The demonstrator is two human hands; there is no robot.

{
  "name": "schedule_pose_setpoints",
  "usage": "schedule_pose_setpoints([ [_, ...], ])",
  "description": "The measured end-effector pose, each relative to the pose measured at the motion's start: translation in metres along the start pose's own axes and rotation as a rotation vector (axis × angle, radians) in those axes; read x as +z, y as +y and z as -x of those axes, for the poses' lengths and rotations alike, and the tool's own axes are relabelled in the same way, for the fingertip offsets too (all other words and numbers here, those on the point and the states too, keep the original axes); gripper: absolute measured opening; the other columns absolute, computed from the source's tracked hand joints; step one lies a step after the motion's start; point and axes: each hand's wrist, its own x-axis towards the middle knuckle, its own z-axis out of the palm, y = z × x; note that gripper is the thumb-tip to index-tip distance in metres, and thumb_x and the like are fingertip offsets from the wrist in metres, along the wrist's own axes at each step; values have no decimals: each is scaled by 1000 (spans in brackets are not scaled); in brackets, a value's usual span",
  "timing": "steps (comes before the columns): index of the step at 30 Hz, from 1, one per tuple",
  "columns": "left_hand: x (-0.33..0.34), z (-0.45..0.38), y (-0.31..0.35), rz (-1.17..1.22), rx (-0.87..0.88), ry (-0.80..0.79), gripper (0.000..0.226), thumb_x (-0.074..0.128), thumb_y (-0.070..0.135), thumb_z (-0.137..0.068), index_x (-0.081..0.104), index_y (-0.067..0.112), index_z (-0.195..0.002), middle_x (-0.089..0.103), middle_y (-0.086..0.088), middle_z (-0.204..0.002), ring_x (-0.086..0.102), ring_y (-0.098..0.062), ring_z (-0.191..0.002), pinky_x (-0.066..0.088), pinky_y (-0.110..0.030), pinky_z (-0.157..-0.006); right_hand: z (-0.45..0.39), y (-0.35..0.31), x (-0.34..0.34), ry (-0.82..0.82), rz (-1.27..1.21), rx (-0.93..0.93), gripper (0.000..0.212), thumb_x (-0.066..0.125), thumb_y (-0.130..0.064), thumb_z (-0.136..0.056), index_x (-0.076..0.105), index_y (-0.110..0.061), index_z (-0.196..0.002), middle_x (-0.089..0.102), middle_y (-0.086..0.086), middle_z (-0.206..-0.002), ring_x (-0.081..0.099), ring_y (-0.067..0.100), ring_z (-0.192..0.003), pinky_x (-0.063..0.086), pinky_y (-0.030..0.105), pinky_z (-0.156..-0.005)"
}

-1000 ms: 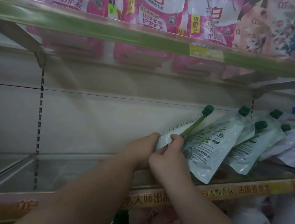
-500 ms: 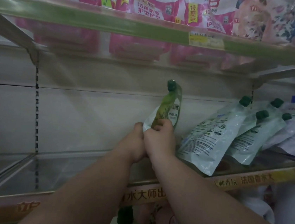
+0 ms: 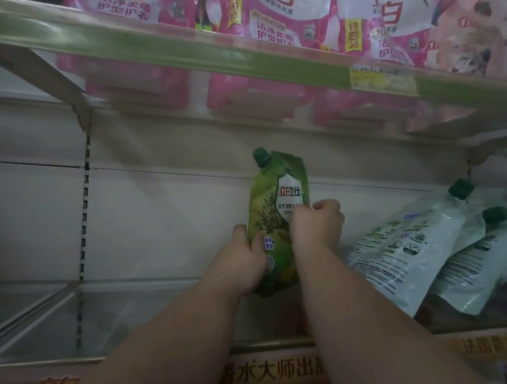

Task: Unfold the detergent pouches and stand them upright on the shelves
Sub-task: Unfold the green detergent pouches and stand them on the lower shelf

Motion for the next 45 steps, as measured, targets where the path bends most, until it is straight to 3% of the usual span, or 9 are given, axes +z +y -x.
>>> schedule_pose_setpoints([
  [5, -1, 2, 3, 89, -51, 7, 22, 35, 38, -109, 46, 21, -116, 60, -16, -129, 61, -36, -116, 51, -46, -100, -19, 30, 15, -252, 292, 103, 42, 35, -9, -105, 44, -1, -146, 50, 24, -143, 54, 42, -128, 45, 49, -106],
  [7, -2, 2, 4, 145, -62, 51, 23, 37, 36, -107, 49, 21, -120, 61, -12, -120, 60, -33, -105, 51, -40, -89, -21, 30, 15, -332, 380, 28, 46, 29, -20, -110, 44, -1, -148, 52, 23, -148, 53, 39, -135, 43, 47, -109],
  [9, -4, 0, 5, 159, -48, 109, 25, 39, 34, -103, 49, 25, -123, 63, -7, -113, 61, -30, -99, 52, -38, -85, -24, 32, 16, -351, 388, 14, 48, 34, -27, -112, 42, 0, -150, 52, 21, -149, 52, 35, -137, 43, 44, -111],
  [11, -6, -1, 4, 143, -25, 159, 25, 41, 36, -96, 48, 28, -119, 67, -5, -110, 66, -29, -98, 58, -45, -89, -24, 31, 16, -355, 475, -9, 46, 44, -18, -110, 37, 3, -151, 50, 20, -150, 50, 33, -140, 41, 41, -113],
  [15, -8, 2, 7, 104, 16, 215, 14, 43, 31, -96, 43, 28, -110, 67, -3, -99, 69, -26, -90, 60, -49, -82, -22, 32, 14, -394, 528, -68, 37, 43, -9, -109, 49, 3, -143, 54, 21, -144, 54, 35, -134, 45, 41, -108],
  [28, -11, 10, 12, 64, 45, 240, 13, 41, 20, -99, 53, 22, -101, 66, -3, -94, 65, -26, -90, 59, -49, -85, -25, 31, 17, -416, 703, -210, 42, 40, 3, -106, 44, 7, -147, 52, 24, -145, 51, 39, -136, 44, 43, -109],
  [33, -12, 7, 11, 58, 14, 294, 17, 43, 24, -102, 44, 20, -119, 61, 2, -92, 65, -29, -93, 57, -50, -86, -26, 33, 18, -410, 715, -230, 39, 42, 3, -105, 44, 10, -143, 54, 27, -142, 54, 41, -131, 47, 43, -104],
  [40, -11, 0, 3, -97, 21, 375, 9, 45, 24, -105, 47, 17, -100, 54, 1, -89, 55, -28, -88, 42, -38, -72, -24, 34, 18, -414, 686, -225, 40, 29, 0, -108, 38, 8, -146, 50, 29, -145, 53, 44, -132, 45, 47, -105],
  [45, -10, -3, 1, -115, 32, 387, 14, 46, 23, -105, 47, 16, -93, 55, -1, -87, 54, -24, -81, 37, -35, -64, -23, 29, 14, -410, 662, -214, 37, 39, 1, -108, 44, 8, -143, 52, 25, -144, 53, 40, -133, 46, 43, -105],
])
